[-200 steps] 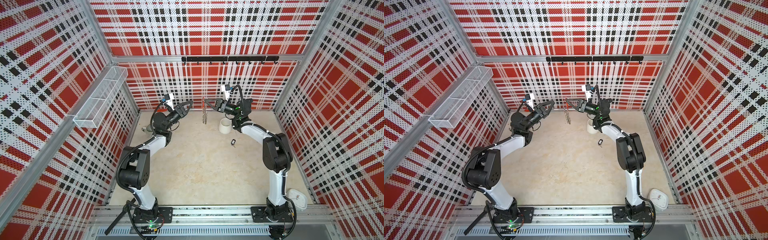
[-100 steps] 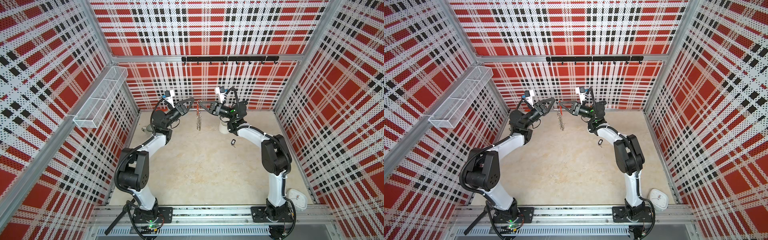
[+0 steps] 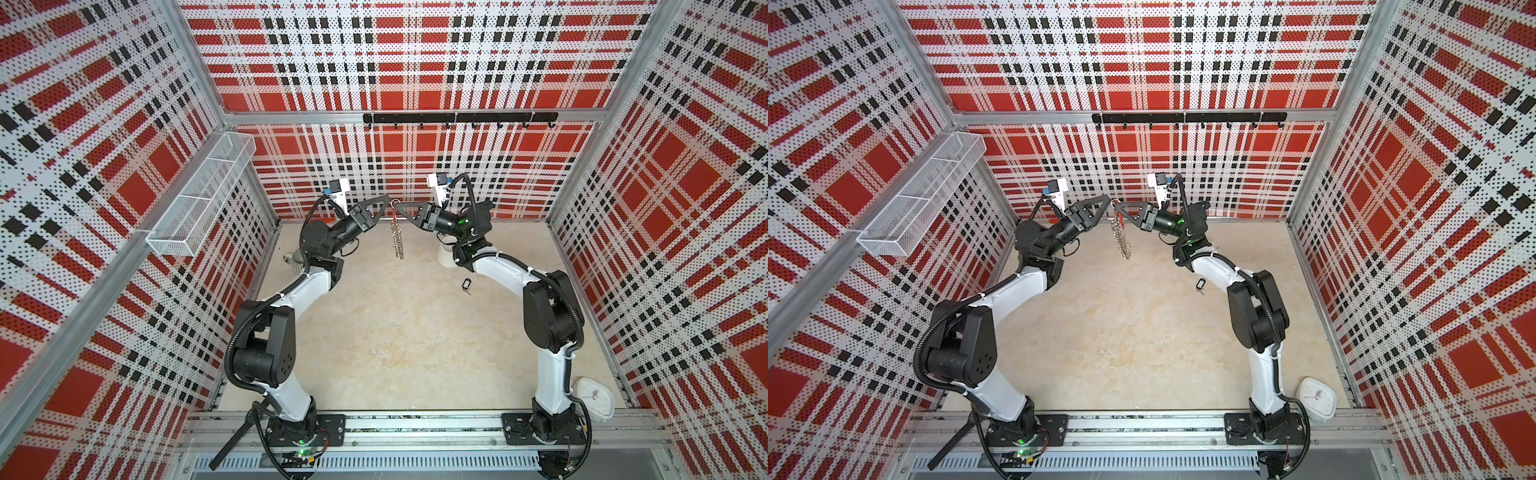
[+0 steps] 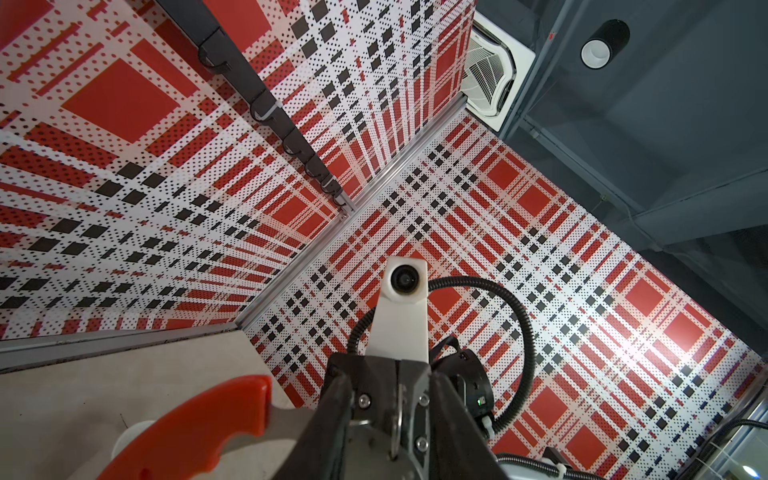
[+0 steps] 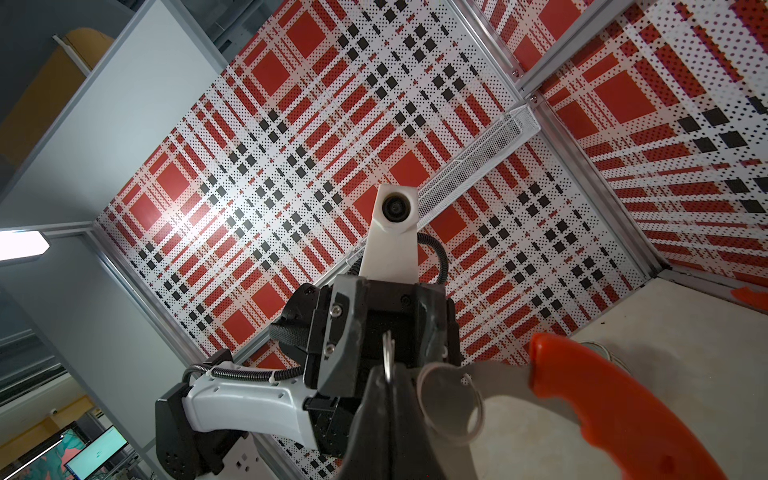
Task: Put the keys on the keyring
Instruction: 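Grasp the disc's rim with the left gripper beside the right gripper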
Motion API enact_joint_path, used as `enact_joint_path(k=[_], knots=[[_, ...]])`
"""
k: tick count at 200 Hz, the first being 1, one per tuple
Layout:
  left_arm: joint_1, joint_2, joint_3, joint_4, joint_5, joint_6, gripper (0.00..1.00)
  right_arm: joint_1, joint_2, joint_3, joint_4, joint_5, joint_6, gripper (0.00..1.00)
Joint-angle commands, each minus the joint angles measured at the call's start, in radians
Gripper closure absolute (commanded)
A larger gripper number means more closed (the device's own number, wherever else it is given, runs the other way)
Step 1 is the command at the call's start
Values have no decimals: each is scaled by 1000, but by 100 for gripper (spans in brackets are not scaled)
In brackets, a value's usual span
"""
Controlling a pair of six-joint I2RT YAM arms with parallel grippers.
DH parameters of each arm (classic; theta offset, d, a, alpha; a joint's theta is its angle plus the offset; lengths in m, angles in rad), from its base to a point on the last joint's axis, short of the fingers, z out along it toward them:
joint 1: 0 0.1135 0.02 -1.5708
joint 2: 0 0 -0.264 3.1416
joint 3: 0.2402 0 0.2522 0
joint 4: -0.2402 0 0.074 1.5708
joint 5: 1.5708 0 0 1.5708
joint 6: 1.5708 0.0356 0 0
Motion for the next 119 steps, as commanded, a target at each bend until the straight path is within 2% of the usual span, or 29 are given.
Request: enact_joint_path(k=[1,91,119], knots=[[-6,-26,-13,12,20,19,64,10,-49,37,24,19,-6,100],[-17,0,12,13,30,16,65,15,-26,87,10,10,2,100],[-19,7,20,12,32,17,69,19,-24,92,6,5,2,100]])
